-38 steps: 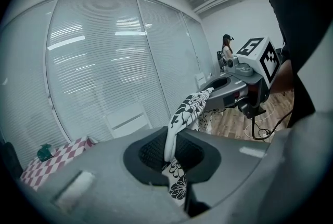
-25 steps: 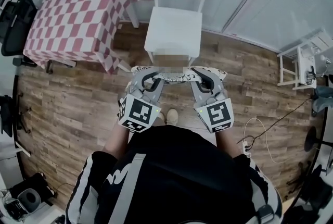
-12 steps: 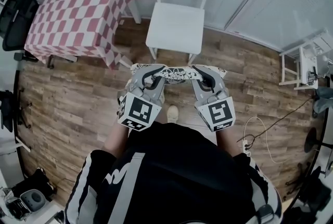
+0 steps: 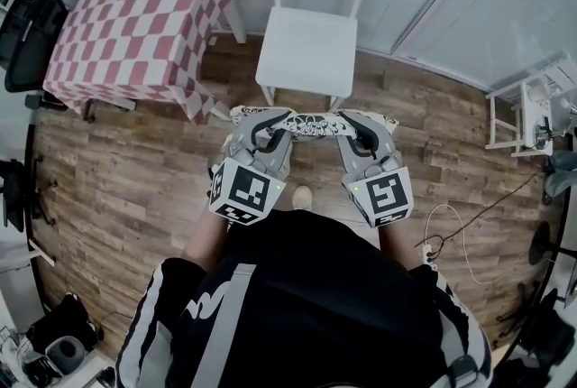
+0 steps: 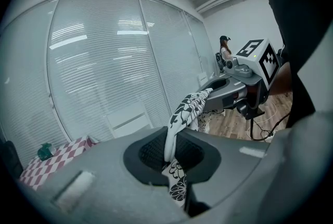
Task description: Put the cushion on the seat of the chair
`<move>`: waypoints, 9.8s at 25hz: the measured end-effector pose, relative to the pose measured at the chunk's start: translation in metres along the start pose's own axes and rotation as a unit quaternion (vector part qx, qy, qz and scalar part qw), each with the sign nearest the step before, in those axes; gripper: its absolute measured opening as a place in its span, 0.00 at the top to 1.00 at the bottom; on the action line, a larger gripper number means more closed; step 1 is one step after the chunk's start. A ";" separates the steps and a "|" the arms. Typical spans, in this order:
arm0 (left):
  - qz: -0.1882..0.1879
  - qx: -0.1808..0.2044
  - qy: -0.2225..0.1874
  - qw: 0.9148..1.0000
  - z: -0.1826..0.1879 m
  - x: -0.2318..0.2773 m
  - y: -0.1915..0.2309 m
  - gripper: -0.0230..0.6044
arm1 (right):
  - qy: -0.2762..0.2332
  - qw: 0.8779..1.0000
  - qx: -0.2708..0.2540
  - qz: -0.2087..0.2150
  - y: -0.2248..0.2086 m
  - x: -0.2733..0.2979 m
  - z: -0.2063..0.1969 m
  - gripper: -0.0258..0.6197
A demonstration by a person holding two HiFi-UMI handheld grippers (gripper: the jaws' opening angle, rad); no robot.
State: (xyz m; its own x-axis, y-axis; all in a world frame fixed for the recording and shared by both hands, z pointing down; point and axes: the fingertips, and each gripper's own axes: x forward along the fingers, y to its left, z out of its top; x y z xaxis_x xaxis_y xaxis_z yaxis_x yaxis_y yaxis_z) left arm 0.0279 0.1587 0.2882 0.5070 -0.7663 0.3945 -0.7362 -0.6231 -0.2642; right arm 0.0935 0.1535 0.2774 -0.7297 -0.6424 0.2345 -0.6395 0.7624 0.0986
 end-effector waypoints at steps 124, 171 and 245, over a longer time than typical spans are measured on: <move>-0.086 0.103 0.082 0.987 -0.048 0.441 0.374 0.94 | 0.114 0.985 -0.131 -0.002 -0.363 0.435 -0.048 0.95; -0.073 0.109 0.070 0.989 -0.146 0.438 0.307 0.94 | 0.145 0.973 -0.153 0.092 -0.303 0.417 -0.160 0.95; -0.196 0.029 0.230 0.953 -0.387 0.372 0.117 0.93 | 0.293 0.936 0.003 0.195 -0.120 0.335 -0.402 0.95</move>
State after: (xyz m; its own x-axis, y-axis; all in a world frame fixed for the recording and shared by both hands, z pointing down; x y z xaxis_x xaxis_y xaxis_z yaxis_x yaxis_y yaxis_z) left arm -0.0433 -0.1387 0.7441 0.4778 -0.3316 0.8135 -0.4975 -0.8653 -0.0606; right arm 0.0228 -0.1223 0.7328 -0.6513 -0.1614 0.7415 -0.3546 0.9286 -0.1093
